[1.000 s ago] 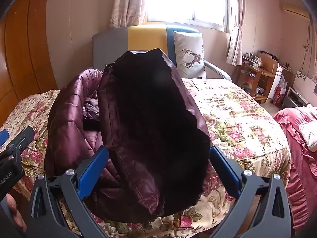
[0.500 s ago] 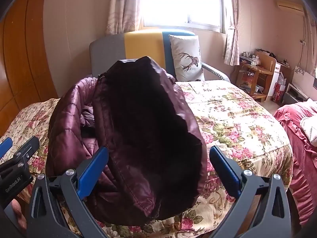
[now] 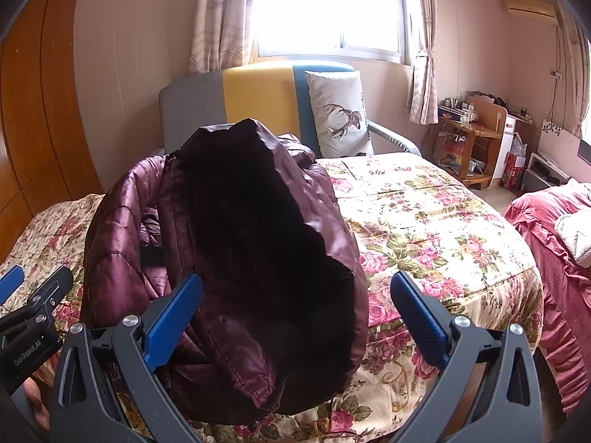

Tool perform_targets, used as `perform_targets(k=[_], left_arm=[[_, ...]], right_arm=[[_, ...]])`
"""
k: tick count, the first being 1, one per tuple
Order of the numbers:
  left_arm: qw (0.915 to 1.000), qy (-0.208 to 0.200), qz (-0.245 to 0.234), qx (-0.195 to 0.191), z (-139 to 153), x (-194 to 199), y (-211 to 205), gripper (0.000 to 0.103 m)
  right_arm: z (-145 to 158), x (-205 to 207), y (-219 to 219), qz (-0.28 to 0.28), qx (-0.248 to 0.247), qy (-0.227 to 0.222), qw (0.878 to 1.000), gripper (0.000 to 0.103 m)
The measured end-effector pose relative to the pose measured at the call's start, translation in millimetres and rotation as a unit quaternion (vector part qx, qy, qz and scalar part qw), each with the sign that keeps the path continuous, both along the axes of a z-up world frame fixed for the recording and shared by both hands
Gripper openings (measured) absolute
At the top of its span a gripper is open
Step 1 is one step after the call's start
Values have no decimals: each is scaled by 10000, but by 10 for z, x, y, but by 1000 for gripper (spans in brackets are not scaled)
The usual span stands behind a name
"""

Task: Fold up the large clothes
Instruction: 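Hold the maroon puffer jacket bunched between both grippers above the bed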

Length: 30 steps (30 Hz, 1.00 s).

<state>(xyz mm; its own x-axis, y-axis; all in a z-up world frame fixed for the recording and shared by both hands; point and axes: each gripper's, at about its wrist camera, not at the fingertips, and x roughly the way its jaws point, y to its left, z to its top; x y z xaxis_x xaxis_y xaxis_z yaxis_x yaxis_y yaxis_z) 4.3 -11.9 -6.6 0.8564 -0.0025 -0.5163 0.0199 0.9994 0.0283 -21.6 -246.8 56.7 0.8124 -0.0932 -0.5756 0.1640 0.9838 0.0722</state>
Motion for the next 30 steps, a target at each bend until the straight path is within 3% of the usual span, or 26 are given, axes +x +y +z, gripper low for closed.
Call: perform_targets(k=[30], left_arm=[[9994, 119, -266, 204, -37, 44, -192, 99]], right_arm=[[24, -2, -75, -126, 123, -29, 9998, 101]])
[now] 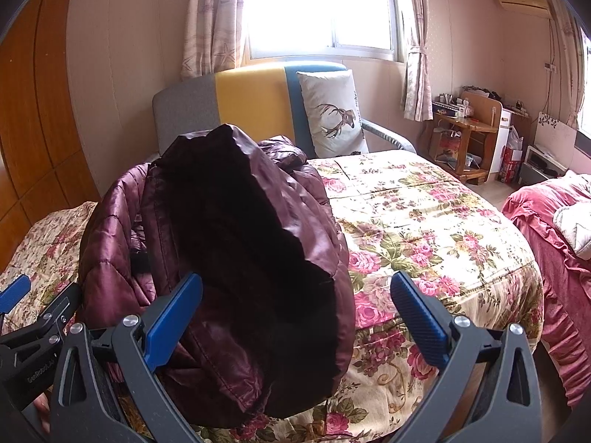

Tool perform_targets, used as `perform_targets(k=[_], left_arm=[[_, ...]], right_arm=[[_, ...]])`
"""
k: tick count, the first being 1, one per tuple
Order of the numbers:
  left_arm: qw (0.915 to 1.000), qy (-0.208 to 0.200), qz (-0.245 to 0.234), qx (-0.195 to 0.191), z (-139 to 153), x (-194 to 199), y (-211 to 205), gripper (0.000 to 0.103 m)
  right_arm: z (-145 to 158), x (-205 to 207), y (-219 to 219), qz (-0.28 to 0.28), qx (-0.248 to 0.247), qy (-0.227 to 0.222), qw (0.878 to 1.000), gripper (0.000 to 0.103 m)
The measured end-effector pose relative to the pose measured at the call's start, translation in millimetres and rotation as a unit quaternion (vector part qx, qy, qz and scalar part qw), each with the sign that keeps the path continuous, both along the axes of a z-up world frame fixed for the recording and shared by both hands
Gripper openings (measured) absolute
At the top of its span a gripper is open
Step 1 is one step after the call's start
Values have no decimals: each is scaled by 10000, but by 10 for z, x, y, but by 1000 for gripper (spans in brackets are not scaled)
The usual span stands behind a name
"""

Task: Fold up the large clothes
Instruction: 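Hold the maroon puffer jacket bunched between both grippers above the bed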

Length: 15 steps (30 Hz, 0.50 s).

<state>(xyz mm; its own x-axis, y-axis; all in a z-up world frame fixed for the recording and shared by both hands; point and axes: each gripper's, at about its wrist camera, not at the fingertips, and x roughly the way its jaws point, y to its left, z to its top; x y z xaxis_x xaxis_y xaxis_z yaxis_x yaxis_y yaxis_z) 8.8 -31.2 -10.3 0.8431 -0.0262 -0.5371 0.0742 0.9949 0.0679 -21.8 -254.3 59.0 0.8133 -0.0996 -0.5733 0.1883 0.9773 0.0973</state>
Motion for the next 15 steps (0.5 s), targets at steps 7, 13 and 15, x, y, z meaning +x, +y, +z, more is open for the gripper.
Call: perform_targets(k=[7, 13, 15], left_arm=[[10000, 7, -64, 51, 6, -2, -41, 99], [9999, -6, -113, 98, 14, -11, -75, 99], [9999, -3, -121, 106, 16, -12, -84, 99]], right_arm=[[39, 1, -57, -56, 20, -47, 10000, 101], [45, -16, -73, -77, 33, -64, 9999, 101], [41, -23, -65, -73, 26, -66, 9999, 101]])
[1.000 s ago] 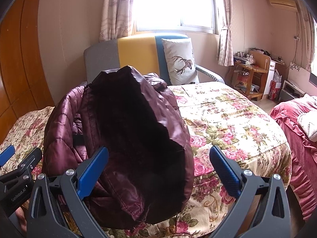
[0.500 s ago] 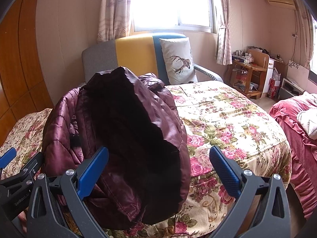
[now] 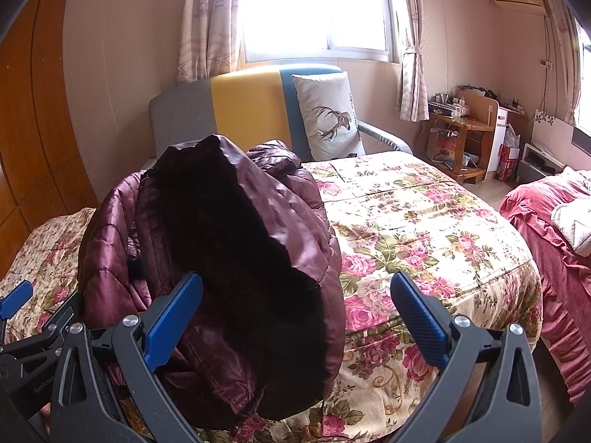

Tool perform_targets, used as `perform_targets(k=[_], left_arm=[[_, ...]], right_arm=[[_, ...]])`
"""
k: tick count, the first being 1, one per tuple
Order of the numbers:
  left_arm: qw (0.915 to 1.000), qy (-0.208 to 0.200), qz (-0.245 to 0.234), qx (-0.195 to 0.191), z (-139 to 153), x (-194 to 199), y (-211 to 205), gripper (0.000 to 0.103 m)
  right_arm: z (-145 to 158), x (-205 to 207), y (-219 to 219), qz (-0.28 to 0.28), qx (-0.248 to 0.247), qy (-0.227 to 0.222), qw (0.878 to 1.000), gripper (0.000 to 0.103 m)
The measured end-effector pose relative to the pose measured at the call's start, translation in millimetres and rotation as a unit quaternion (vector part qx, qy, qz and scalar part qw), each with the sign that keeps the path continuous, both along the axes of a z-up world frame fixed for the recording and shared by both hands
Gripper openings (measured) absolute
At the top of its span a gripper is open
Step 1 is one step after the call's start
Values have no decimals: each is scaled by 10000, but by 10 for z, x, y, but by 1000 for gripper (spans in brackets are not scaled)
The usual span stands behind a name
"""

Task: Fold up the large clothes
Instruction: 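Hold the maroon puffer jacket bunched between both grippers above the bed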

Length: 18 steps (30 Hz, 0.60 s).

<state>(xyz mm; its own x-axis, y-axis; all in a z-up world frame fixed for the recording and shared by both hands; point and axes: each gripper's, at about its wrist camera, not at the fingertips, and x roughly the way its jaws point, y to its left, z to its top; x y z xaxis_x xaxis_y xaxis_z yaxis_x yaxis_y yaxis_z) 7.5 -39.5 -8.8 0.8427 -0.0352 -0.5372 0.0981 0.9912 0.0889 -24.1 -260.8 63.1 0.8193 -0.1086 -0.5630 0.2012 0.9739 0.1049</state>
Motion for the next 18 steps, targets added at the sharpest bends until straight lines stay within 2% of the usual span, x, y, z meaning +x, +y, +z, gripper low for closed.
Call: perform_targets(k=[18], left_arm=[[9996, 128, -224, 127, -50, 62, -124, 99]], right_arm=[[15, 2, -76, -43, 80, 20, 10000, 101]])
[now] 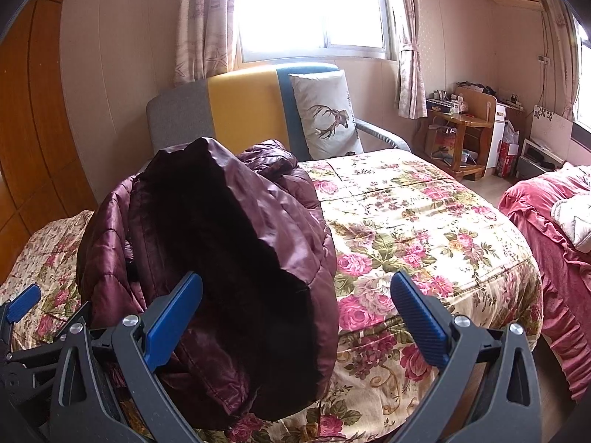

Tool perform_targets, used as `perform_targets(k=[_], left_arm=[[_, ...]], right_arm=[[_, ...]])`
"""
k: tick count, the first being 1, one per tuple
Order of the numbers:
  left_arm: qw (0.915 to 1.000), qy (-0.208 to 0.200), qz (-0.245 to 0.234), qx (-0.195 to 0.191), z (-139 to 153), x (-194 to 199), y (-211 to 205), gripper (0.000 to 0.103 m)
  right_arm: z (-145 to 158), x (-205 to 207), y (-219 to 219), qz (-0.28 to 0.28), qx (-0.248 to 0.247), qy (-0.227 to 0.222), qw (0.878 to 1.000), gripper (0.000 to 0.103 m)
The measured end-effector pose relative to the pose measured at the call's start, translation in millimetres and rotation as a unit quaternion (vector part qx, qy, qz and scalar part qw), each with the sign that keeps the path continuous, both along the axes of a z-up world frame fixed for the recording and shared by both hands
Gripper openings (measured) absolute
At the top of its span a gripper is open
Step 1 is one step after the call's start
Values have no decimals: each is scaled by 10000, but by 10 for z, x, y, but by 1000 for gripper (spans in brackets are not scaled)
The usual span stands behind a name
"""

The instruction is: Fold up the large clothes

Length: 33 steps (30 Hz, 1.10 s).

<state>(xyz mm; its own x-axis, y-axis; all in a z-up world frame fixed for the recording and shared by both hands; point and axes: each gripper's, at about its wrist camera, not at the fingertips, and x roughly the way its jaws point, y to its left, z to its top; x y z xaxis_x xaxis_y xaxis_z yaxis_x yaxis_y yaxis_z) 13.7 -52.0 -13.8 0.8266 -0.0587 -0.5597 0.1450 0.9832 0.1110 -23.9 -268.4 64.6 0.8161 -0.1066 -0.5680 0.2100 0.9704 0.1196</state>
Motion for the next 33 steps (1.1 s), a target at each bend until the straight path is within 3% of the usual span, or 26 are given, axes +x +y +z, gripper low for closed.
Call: perform_targets(k=[12, 18, 23, 27, 28, 30, 33], left_arm=[[9993, 164, -331, 74, -118, 87, -82, 99], [9970, 226, -713, 175, -208, 127, -125, 95], [9935, 281, -1078, 251, -300, 113, -168, 79], [9918, 82, -1275, -61, -157, 20, -73, 84], [9910, -45, -1330, -154, -104, -22, -26, 93], [9893, -179, -1427, -255, -56, -93, 36, 96], [9834, -39, -1799, -245, -113, -186, 44, 99]], right_arm=[[80, 5, -100, 89, 169, -152, 9997, 101], [299, 31, -96, 689, 479, -366, 9958, 101], [317, 240, 48, 1287, 859, -135, 9879, 101], [287, 444, 187, 1700, 1139, 129, 9787, 100], [255, 519, 232, 1765, 1164, 231, 9771, 98], [145, 691, 326, 1915, 1206, 535, 9726, 91], [6, 841, 377, 1992, 1081, 858, 9702, 57]])
